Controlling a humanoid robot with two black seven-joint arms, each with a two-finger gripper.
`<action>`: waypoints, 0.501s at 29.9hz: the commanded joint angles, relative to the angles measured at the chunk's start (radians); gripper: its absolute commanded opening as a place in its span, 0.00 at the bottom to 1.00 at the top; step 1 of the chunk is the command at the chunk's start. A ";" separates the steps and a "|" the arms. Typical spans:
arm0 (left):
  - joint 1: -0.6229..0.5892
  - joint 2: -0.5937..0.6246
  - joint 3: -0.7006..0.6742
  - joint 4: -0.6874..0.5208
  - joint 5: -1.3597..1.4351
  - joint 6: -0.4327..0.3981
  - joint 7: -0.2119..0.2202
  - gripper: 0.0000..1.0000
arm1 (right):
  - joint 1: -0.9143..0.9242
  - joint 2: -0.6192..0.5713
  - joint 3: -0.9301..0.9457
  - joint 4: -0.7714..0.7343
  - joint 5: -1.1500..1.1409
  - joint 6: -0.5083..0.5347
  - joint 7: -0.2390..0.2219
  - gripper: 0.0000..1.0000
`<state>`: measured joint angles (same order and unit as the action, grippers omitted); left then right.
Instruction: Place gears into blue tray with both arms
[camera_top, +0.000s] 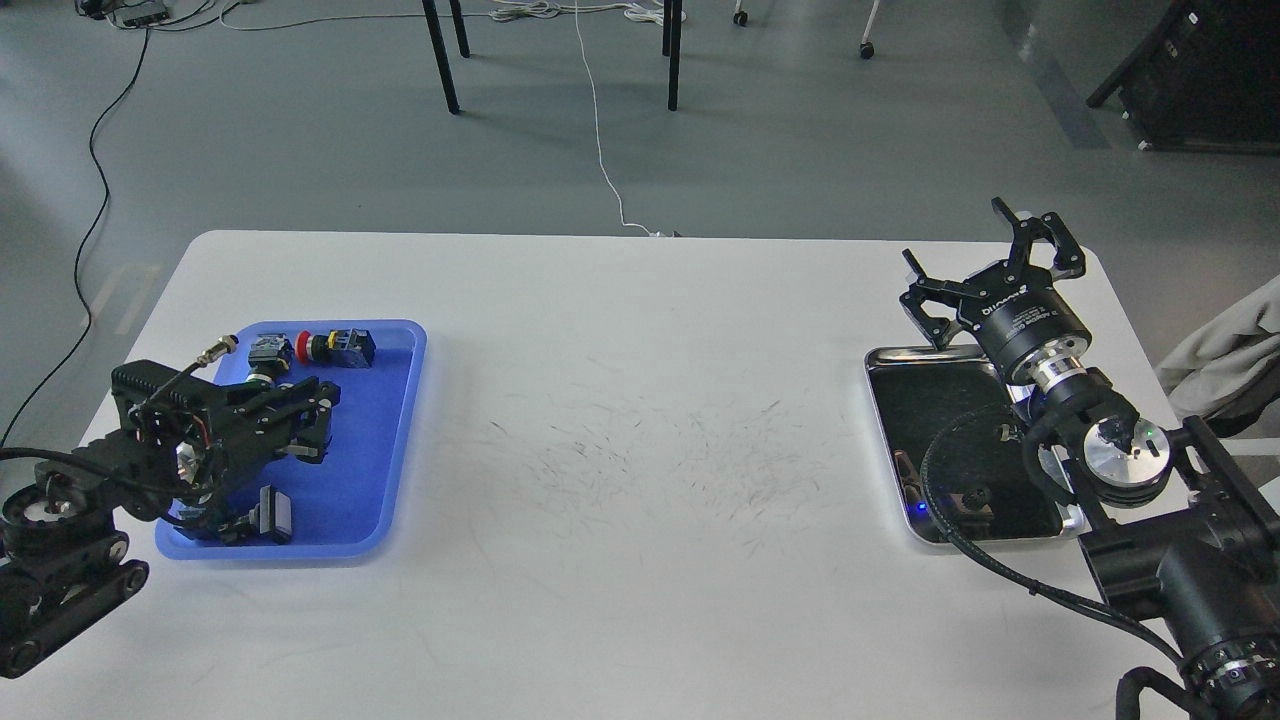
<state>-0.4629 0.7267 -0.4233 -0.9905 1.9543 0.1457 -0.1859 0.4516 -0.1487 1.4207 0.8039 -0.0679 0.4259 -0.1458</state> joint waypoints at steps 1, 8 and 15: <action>0.006 -0.018 0.000 0.018 0.000 0.003 0.000 0.17 | 0.001 0.000 0.000 0.000 0.000 0.001 0.000 0.97; 0.004 -0.027 -0.002 0.030 -0.009 0.008 0.000 0.47 | 0.001 -0.003 0.001 0.003 0.000 -0.001 0.000 0.97; -0.011 -0.018 -0.031 0.029 -0.038 0.032 -0.010 0.85 | 0.003 -0.002 -0.002 0.003 0.000 0.001 -0.001 0.97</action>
<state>-0.4649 0.7046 -0.4395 -0.9608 1.9392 0.1644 -0.1900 0.4532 -0.1513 1.4213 0.8068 -0.0680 0.4260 -0.1458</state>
